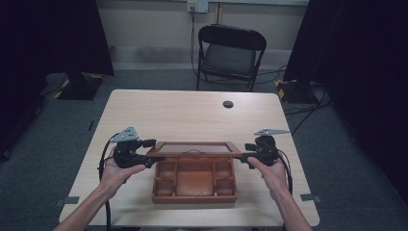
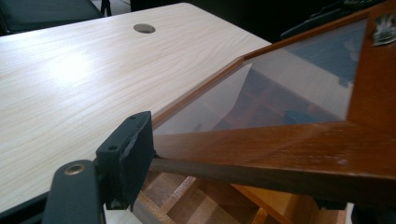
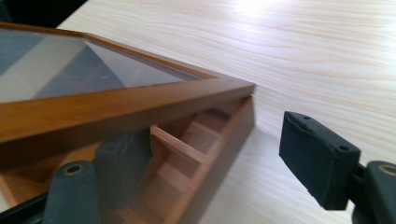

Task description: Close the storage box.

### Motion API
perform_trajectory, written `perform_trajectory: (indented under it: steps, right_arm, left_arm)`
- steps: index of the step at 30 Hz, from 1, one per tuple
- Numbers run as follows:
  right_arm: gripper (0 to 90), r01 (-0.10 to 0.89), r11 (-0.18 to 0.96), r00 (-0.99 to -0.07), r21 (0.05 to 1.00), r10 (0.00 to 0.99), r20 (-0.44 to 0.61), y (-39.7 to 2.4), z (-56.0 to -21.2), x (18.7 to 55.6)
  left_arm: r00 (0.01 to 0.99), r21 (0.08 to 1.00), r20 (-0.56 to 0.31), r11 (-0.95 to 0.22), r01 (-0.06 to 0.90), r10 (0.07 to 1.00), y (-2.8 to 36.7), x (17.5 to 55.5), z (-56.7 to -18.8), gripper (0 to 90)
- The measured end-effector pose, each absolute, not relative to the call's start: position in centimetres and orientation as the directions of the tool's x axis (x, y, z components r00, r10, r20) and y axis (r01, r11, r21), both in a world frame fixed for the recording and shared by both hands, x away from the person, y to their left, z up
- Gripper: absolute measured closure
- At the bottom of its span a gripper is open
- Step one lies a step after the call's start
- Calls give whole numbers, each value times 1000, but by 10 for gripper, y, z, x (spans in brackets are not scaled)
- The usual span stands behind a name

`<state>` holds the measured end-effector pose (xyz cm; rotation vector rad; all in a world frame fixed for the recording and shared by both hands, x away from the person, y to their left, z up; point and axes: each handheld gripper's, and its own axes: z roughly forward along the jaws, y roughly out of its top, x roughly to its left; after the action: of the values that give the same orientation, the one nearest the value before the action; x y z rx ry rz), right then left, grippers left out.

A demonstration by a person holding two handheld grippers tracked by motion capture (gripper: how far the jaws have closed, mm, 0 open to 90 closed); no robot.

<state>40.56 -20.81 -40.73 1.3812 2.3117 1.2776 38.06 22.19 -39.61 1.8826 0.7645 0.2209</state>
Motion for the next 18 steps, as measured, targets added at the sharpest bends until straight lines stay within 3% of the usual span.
perform_trajectory:
  steps: [18]
  right_arm:
    - [351,670,183,-508,720,820,264,-229,-407,403]
  left_arm:
    - [794,888,-193,-241,391,577,222,375,-396,248]
